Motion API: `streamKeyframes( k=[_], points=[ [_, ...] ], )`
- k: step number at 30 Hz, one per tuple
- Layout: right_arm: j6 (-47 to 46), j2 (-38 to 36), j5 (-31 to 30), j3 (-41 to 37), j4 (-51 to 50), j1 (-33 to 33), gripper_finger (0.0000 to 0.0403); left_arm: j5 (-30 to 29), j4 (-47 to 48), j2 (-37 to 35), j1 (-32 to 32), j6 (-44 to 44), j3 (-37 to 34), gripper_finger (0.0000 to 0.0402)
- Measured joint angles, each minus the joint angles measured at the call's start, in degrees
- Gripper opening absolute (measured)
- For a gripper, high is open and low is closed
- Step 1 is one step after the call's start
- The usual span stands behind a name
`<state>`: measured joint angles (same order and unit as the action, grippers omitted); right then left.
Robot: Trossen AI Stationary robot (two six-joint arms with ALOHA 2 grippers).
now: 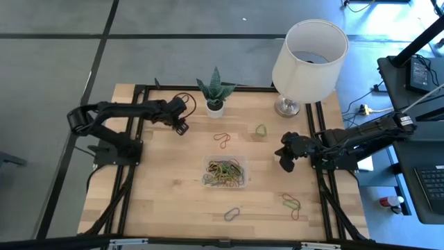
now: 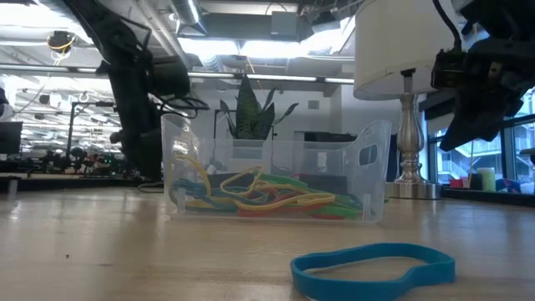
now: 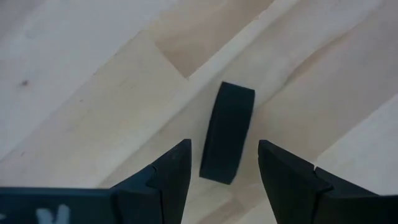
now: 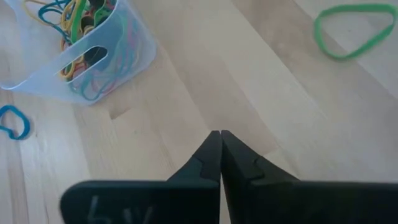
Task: Pick and place rubber bands into bin
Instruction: Put the black rubber band into the transparent bin
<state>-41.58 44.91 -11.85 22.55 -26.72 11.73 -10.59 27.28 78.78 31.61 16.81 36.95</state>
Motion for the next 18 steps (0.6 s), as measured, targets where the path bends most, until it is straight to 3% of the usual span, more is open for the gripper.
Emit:
streamKeyframes(
  k=[10,13,18],
  points=[
    [-0.09,0.00,-0.01,0.00,1.62,0.00,0.0007,4.02,-0.81,6.62,1.21,-3.76,0.20,0.0171],
    [-0.09,0.00,-0.03,0.00,2.50,0.00,0.0007,4.91,-0.79,7.87,0.88,-4.42,0.26,0.0131],
    [-0.99,0.02,-0.05,0.00,3.43,0.00,0.0007,4.00,-0.69,6.01,-0.93,-1.83,0.09,0.0020]
  ],
)
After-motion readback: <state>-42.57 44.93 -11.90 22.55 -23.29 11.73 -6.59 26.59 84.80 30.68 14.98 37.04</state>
